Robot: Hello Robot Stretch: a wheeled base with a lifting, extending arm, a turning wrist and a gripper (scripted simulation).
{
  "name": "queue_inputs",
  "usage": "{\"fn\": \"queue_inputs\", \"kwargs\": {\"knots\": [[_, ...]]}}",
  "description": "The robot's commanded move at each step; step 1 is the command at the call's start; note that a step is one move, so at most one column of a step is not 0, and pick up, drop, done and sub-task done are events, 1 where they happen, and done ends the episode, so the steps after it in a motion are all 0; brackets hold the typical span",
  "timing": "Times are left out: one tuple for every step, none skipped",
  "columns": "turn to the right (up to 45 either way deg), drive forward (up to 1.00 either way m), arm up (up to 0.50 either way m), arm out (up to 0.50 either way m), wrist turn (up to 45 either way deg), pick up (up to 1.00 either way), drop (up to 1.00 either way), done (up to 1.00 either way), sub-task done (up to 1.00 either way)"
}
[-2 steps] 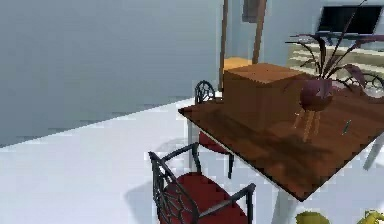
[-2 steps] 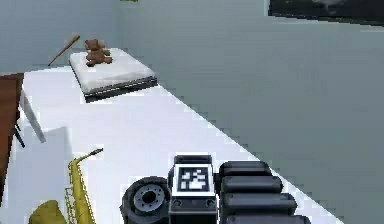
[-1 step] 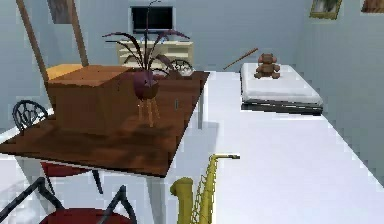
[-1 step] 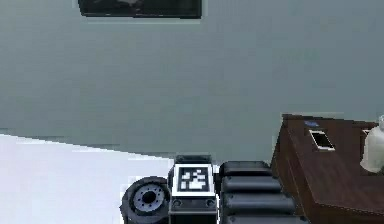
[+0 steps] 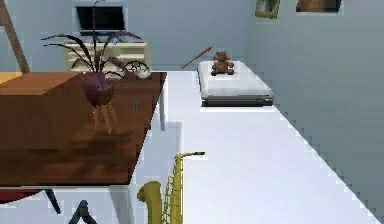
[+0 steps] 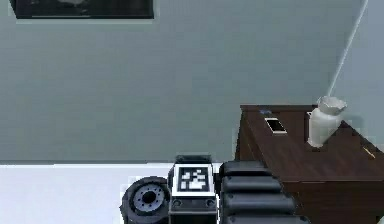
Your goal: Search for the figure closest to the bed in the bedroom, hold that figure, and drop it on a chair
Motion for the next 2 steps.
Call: {"fn": "queue_inputs", "kwargs": {"knots": [[-45.0,0.00,0.00,0.00,0.0,0.00,0.00,0.00,0.00],[-45.0,0.00,0.00,0.00,0.0,0.00,0.00,0.00,0.00]]}}
